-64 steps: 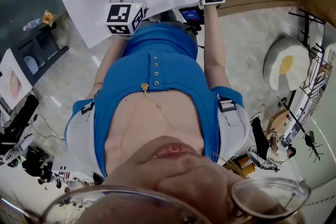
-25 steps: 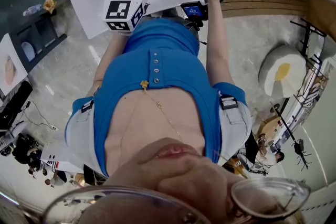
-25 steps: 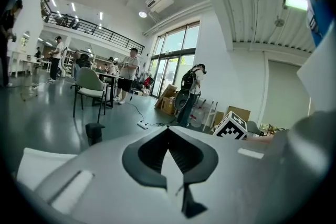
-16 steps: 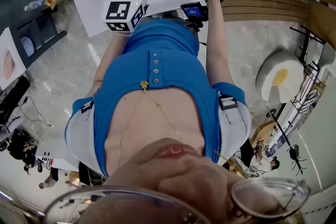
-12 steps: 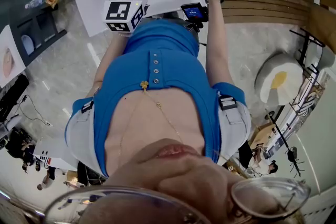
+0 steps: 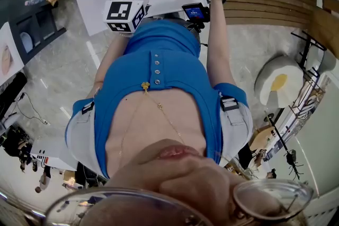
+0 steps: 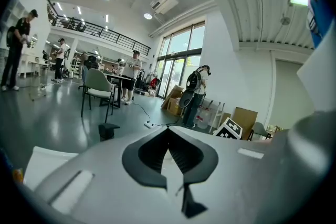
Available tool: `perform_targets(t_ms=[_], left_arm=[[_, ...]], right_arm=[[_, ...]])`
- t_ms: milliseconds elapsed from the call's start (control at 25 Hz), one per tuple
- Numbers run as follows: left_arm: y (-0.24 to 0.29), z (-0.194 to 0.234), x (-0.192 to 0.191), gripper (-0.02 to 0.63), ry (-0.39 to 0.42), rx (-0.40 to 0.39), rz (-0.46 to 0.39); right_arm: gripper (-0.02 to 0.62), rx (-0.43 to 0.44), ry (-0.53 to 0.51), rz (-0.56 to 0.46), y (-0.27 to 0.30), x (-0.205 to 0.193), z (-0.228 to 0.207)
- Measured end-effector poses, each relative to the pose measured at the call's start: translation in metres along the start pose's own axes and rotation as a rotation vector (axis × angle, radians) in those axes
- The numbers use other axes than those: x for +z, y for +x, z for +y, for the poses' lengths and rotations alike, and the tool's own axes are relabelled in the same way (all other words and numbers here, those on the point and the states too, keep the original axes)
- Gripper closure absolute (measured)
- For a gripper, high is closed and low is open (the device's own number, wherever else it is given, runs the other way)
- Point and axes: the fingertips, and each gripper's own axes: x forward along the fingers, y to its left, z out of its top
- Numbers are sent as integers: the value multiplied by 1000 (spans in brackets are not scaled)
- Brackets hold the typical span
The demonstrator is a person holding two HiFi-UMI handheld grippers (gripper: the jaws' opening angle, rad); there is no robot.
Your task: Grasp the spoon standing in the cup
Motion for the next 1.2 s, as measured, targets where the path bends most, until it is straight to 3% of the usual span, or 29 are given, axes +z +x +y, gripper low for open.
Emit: perform_targets(t_ms=[1200], left_arm=[[-3,10,-5,606,-4,21,16]], right_arm=[[591,-14,-1,98,48,-40,-6]])
